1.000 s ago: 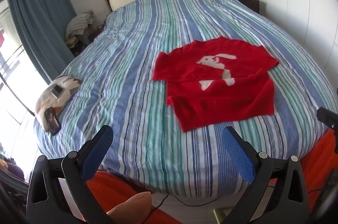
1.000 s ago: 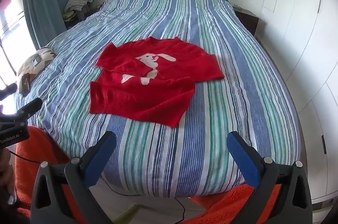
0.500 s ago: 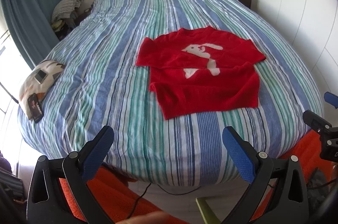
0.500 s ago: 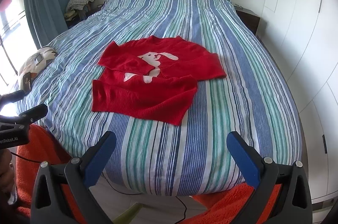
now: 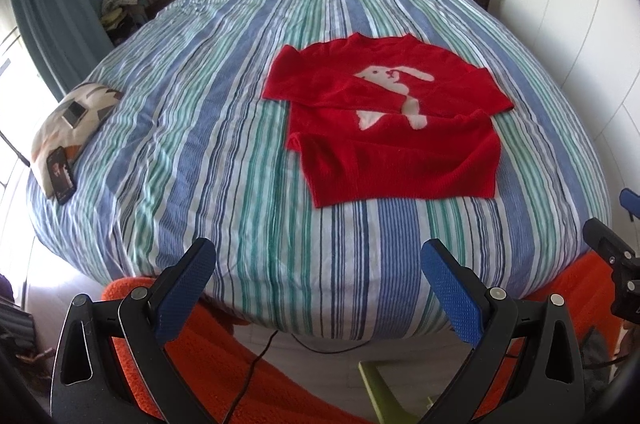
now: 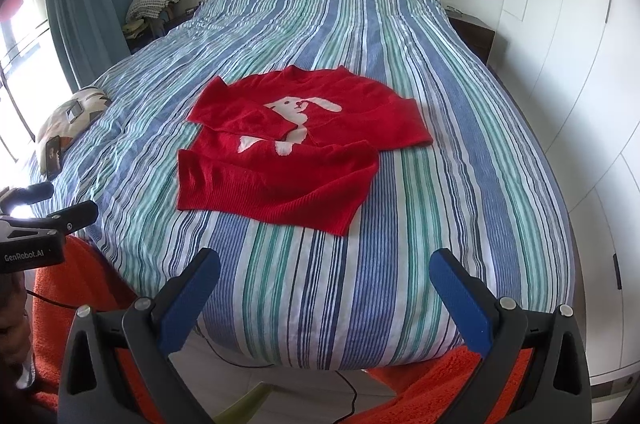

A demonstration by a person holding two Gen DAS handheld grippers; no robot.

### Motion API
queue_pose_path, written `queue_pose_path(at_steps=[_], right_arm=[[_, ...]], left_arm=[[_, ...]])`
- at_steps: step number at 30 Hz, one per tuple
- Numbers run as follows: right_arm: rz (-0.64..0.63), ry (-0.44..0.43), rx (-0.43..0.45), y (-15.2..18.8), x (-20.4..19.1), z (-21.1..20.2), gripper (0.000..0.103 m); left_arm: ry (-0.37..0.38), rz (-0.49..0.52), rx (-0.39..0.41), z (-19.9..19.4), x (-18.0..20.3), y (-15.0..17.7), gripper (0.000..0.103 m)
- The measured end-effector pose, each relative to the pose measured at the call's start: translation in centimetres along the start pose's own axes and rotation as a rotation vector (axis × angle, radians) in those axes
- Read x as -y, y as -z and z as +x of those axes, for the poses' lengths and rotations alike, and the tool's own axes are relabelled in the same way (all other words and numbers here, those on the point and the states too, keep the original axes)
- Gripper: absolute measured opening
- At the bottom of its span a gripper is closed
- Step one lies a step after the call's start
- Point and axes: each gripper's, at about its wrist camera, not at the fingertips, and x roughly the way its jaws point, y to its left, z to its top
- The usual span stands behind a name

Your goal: Fold small clothes

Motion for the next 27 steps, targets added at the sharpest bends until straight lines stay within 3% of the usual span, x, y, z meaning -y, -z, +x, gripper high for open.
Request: queue_pose_path(at_steps=[27], right_arm=[[-0.009, -0.017, -0.008, 0.18, -0.87, 0.29, 0.103]], left_arm=[[0.07, -0.007, 0.019, -0.59, -0.01, -0.27, 0.103]])
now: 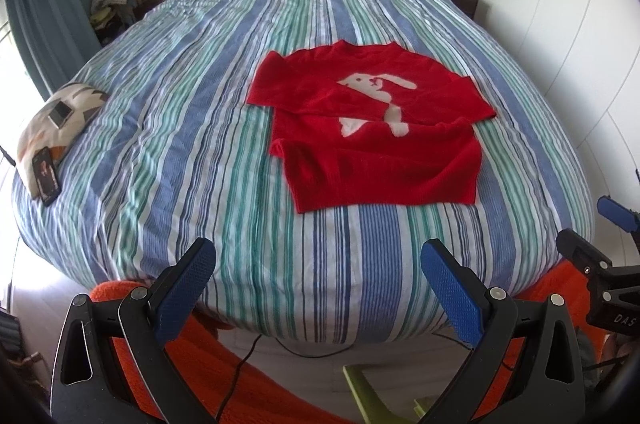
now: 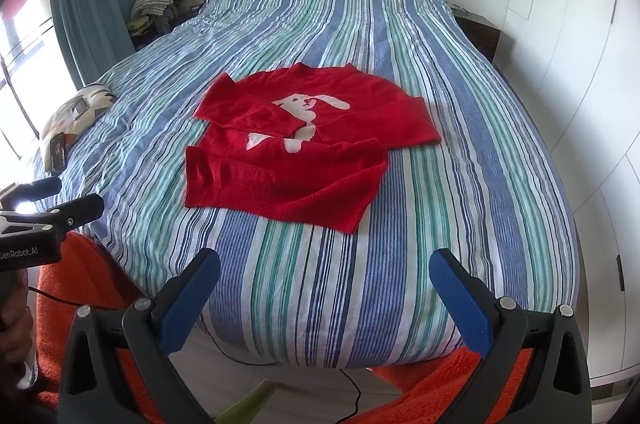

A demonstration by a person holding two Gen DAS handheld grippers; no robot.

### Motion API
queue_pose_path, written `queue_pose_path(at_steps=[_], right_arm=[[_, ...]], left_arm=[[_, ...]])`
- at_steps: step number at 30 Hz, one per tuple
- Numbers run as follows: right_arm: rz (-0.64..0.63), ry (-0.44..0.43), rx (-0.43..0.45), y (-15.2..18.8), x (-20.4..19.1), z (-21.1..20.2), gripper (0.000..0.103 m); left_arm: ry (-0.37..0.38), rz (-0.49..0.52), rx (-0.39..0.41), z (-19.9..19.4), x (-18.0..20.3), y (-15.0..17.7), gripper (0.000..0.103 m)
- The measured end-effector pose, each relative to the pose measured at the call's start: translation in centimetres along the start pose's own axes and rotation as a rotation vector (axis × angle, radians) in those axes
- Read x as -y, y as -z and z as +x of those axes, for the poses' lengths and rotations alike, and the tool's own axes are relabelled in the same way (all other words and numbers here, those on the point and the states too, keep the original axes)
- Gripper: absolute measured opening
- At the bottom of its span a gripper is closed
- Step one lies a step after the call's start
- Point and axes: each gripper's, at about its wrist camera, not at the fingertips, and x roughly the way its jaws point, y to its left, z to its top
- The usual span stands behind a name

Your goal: Fold small clothes

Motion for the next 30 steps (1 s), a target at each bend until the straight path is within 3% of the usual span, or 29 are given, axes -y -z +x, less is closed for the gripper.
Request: queue_pose_path(at_steps=[30], right_arm=[[0.015, -0.007, -0.01, 0.6, -0.1, 0.1, 0.103]], left_arm=[[0.013, 0.062, 0.016, -0.5, 1.7, 0.9, 0.103]])
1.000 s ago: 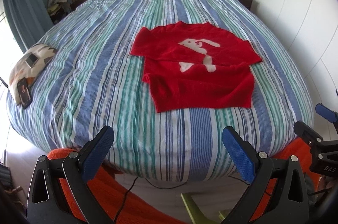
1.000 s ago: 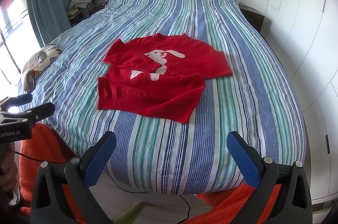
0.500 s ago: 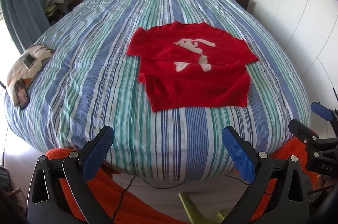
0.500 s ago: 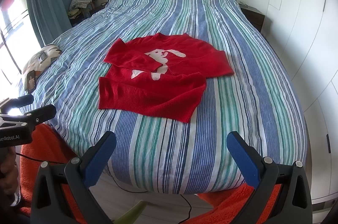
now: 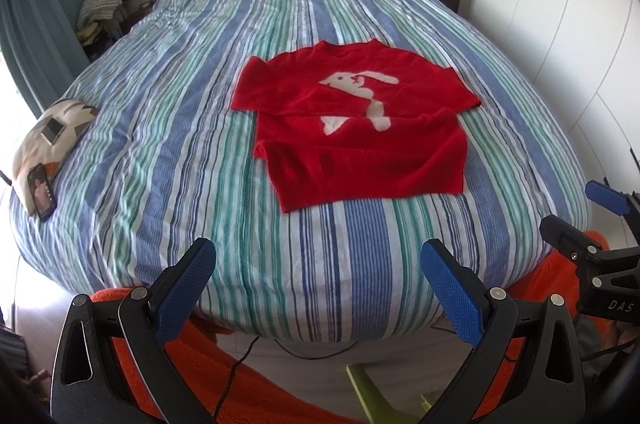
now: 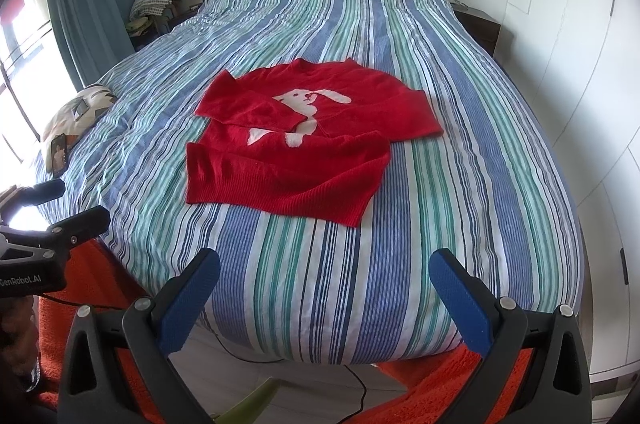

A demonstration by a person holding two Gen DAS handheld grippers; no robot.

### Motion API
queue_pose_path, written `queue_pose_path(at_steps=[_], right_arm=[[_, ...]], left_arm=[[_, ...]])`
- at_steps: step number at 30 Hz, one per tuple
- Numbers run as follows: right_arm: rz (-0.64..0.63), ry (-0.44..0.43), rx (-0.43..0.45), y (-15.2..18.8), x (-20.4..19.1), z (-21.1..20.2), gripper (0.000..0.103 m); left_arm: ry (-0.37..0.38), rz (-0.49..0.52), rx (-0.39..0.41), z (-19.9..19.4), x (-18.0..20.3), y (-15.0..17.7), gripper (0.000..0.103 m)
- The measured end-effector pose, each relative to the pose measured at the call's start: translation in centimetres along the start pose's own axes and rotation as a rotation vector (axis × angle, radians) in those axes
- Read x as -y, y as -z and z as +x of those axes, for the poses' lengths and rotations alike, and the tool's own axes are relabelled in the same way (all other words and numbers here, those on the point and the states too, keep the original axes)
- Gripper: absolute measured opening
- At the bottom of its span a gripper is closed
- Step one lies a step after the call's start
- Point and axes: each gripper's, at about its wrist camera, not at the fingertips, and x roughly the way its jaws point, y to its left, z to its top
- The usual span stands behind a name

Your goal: Fold small clothes

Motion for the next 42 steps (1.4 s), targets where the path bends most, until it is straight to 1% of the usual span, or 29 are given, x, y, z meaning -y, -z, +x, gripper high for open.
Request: queue_pose_path(at_steps=[11, 13, 15, 19, 21, 23, 24, 26, 28, 29, 30, 31, 33, 34, 35, 36, 37, 38, 39, 40, 41, 42], right_arm=[[-0.002, -0.005, -0.005, 0.1, -0.1, 0.2, 0.103], [-0.005, -0.003, -0.008, 0.1, -0.1, 0.4, 0.103], [-0.003, -0.005, -0.006, 0.0, 0.2, 0.7, 0.103], [0.021, 0.021, 0.048, -0.2, 2.0, 1.2, 0.103], [0.041, 0.036, 0.059, -0.1, 3.7, 2.7, 0.103], [0.058, 0.033, 0.067, 0.1, 5.4, 4.8, 0.103], [0.06, 0.015, 0.068, 0.2, 6.1, 6.2, 0.103], [0.072, -0.054, 0.045, 0.3, 7.4, 9.3, 0.103], [0.143, -0.191, -0.004, 0.4, 8.8, 13.2, 0.103], [0.188, -0.252, -0.015, 0.5, 9.5, 15.0, 0.102], [0.215, -0.294, -0.02, 0.5, 10.0, 16.3, 0.097], [0.234, -0.329, -0.019, 0.4, 10.2, 17.6, 0.093], [0.245, -0.392, -0.035, 0.1, 10.3, 20.3, 0.079], [0.247, -0.417, -0.05, 0.0, 10.2, 21.4, 0.074], [0.249, -0.448, -0.065, 0.0, 9.9, 22.4, 0.065], [0.243, -0.491, -0.079, 0.0, 9.5, 23.4, 0.049], [0.226, -0.517, -0.092, 0.0, 9.0, 23.9, 0.037], [0.204, -0.511, -0.112, -0.1, 8.4, 24.2, 0.008], [0.196, -0.495, -0.126, -0.2, 8.2, 24.1, 0.005], [0.201, -0.497, -0.129, -0.3, 8.2, 23.7, 0.005], [0.213, -0.509, -0.121, -0.3, 8.3, 22.6, 0.005], [0.228, -0.523, -0.114, -0.3, 8.7, 21.5, 0.005]], left_arm=[[-0.01, 0.002, -0.001, 0.1, -0.2, 0.2, 0.103], [-0.017, -0.001, -0.002, 0.4, -0.7, 0.2, 0.103], [-0.008, -0.032, -0.006, 0.8, -1.9, 0.2, 0.103], [0.024, -0.161, -0.036, 3.7, -6.2, 0.6, 0.102], [0.045, -0.208, -0.069, 6.3, -8.0, 0.8, 0.102], [0.092, -0.229, -0.086, 9.7, -9.2, 0.6, 0.102], [0.109, -0.233, -0.093, 11.3, -9.6, 0.4, 0.102], [0.142, -0.235, -0.105, 15.1, -9.9, -0.1, 0.101], [0.138, -0.214, -0.104, 18.4, -9.7, -0.6, 0.101], [0.137, -0.203, -0.105, 19.6, -9.4, -1.0, 0.098], [0.136, -0.193, -0.109, 20.6, -9.2, -1.2, 0.089], [0.144, -0.184, -0.117, 21.5, -9.0, -1.5, 0.085], [0.185, -0.165, -0.144, 23.1, -8.4, -1.9, 0.074], [0.2, -0.157, -0.149, 23.5, -8.1, -2.1, 0.073], [0.21, -0.148, -0.147, 23.8, -7.7, -2.3, 0.069], [0.227, -0.141, -0.144, 24.0, -7.3, -2.4, 0.053], [0.26, -0.13, -0.153, 24.1, -6.9, -2.5, 0.036], [0.29, -0.121, -0.177, 24.3, -6.6, -2.5, 0.006], [0.298, -0.112, -0.191, 24.0, -6.4, -2.6, 0.006], [0.285, -0.105, -0.179, 23.1, -6.6, -2.6, 0.005], [0.288, -0.109, -0.171, 22.0, -7.2, -2.5, 0.005], [0.313, -0.119, -0.165, 20.7, -7.9, -2.2, 0.005]])
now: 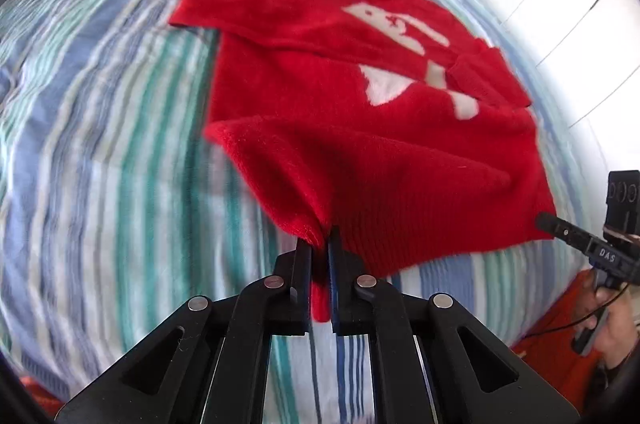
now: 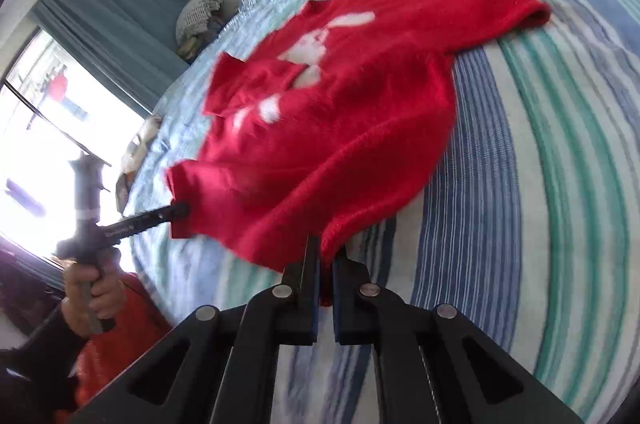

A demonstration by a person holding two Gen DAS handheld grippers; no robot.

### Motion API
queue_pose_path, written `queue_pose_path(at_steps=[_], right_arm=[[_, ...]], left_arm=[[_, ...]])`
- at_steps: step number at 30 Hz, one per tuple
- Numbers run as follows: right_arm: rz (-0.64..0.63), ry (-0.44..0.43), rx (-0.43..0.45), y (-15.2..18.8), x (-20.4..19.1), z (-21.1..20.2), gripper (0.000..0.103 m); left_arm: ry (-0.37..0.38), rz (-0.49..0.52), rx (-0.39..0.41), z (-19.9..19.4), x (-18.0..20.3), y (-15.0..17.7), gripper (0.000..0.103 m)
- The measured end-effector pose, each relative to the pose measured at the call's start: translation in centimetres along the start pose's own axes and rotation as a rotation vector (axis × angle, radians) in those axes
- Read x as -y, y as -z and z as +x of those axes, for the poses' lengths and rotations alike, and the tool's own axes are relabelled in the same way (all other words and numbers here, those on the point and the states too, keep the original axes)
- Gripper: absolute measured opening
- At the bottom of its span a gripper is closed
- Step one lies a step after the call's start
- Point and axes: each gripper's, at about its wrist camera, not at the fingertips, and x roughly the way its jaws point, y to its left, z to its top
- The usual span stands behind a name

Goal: Fold small clothes
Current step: 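Grasp the sweater hem with both grippers and pull it outward to unfold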

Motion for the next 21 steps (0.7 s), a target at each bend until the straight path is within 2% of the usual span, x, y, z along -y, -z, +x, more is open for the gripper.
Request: queue_pose_path(at_steps=[2, 4, 6, 8, 10, 13, 18, 21], right_arm=[[0.024, -0.034, 0.001, 0.7, -0.7, -2.6, 0.005], [0.052, -0.048, -0.021, 1.7, -1.1, -4.1, 0.005], [0.095, -0.039, -0.062, 2.8, -0.9, -4.2, 0.005], [0.122, 0.041, -0.109, 3.8, -0.5, -3.3, 0.005], [0.154, 0.124, -0.145, 4.5, 0.2, -2.3, 0.004], [0.223, 0.187, -0.142, 5.2, 1.0, -1.8, 0.004], [0.175, 0.286, -0.149, 5.2, 0.4, -0.2, 0.003], [0.171, 0.302, -0.141, 5.4, 1.0, 1.0, 0.003]], left_arm=[[0.032, -0.004, 0.005, -2.7, -0.8, 1.3, 0.005], [0.016, 0.003, -0.012, -3.9, -1.3, 2.6, 0.005], [-0.018, -0.004, -0.057, -3.5, -1.9, 3.6, 0.005], [-0.077, -0.008, -0.088, -2.1, -2.2, 4.1, 0.005], [-0.102, -0.032, -0.12, -1.0, -2.4, 4.7, 0.005], [-0.157, -0.036, -0.114, -0.7, -2.0, 5.1, 0.005], [-0.251, -0.01, -0.104, 0.5, -0.6, 5.5, 0.004], [-0.293, 0.019, -0.087, 1.6, 0.0, 6.3, 0.005]])
